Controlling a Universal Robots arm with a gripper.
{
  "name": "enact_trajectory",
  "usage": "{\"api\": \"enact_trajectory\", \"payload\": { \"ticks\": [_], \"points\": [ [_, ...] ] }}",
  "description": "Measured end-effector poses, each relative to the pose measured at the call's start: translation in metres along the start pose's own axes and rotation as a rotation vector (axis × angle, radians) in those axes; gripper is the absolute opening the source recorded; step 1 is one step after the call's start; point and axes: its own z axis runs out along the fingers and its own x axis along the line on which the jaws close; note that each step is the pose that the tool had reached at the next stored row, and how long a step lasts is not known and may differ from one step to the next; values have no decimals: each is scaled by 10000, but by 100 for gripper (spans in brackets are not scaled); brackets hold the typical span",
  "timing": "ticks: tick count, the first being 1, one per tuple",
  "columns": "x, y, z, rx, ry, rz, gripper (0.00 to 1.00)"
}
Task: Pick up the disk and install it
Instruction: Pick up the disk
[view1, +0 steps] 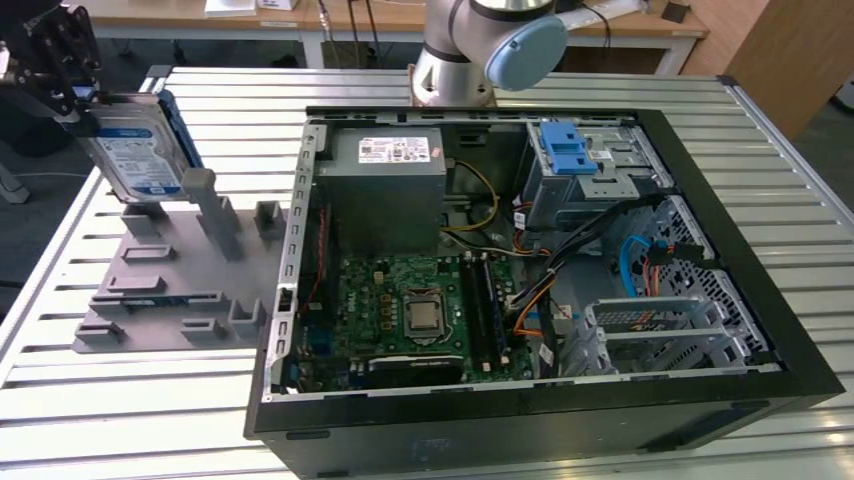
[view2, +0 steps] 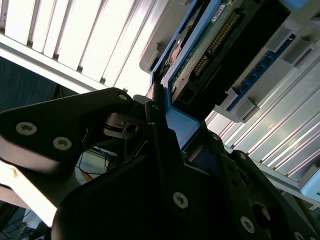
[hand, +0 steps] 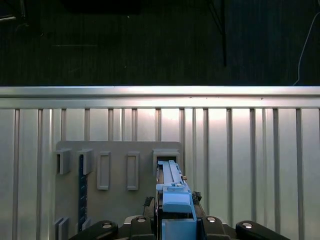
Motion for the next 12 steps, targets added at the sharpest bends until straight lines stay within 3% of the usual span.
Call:
{"api": "enact_trajectory", "payload": {
  "ticks": [12],
  "points": [
    [-1,2,-64,1,-1,0,36]
  ]
}}
